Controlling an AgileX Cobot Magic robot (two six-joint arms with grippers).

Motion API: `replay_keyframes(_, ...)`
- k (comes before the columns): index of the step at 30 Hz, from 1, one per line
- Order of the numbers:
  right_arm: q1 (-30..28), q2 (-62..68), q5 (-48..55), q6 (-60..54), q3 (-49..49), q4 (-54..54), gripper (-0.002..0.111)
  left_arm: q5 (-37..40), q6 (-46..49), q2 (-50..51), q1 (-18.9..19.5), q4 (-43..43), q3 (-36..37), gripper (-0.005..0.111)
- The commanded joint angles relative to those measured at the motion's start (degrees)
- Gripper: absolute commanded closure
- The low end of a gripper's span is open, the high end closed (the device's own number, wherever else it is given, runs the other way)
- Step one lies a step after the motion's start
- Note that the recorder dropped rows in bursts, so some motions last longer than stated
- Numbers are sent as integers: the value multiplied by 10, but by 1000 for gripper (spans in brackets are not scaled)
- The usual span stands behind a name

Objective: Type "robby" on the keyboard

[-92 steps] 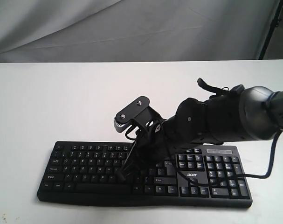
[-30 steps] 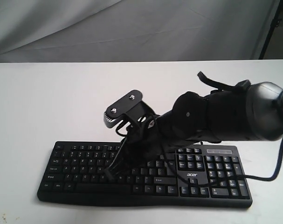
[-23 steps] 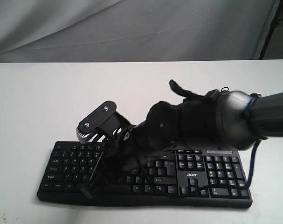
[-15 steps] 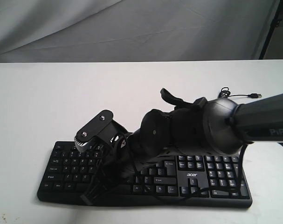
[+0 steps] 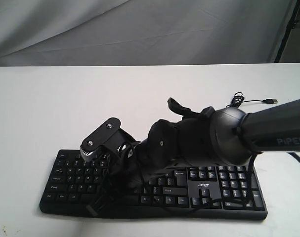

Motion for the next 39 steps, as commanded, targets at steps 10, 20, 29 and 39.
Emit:
replay_keyframes(10,3,18,-18,-9,-4,3,108,-4,-2,-2,-4,3,2,107)
replay_keyframes(20,3,20,-17,-9,-4,6,108,-4,-2,-2,-4,3,2,107)
replay_keyframes(29,3,11,-19,-9,-4,5,108,-4,-2,-2,-4,3,2,107)
replay_keyframes(39,3,12,-22,-11,-4,5,108,-4,-2,-2,-4,3,2,107)
